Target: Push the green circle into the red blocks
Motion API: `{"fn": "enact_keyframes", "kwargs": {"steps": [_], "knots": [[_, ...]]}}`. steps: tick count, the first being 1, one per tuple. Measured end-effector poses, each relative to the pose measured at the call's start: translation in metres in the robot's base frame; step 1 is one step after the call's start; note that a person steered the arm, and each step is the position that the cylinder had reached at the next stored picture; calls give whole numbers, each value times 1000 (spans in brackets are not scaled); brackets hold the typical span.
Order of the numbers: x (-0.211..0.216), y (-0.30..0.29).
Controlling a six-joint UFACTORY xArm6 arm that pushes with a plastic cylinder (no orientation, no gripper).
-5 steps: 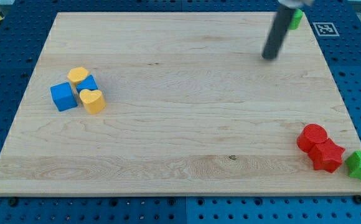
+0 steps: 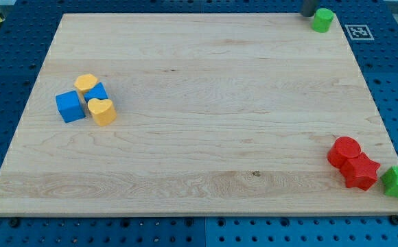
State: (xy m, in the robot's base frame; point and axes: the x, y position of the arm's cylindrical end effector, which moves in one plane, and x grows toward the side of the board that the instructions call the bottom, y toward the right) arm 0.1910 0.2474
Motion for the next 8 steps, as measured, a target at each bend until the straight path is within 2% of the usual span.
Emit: {"fn": "enact_keyframes", "kwargs": {"steps": [2, 5, 7, 8], "knots": [[11, 9], [57, 22], [62, 41], [85, 32]]}}
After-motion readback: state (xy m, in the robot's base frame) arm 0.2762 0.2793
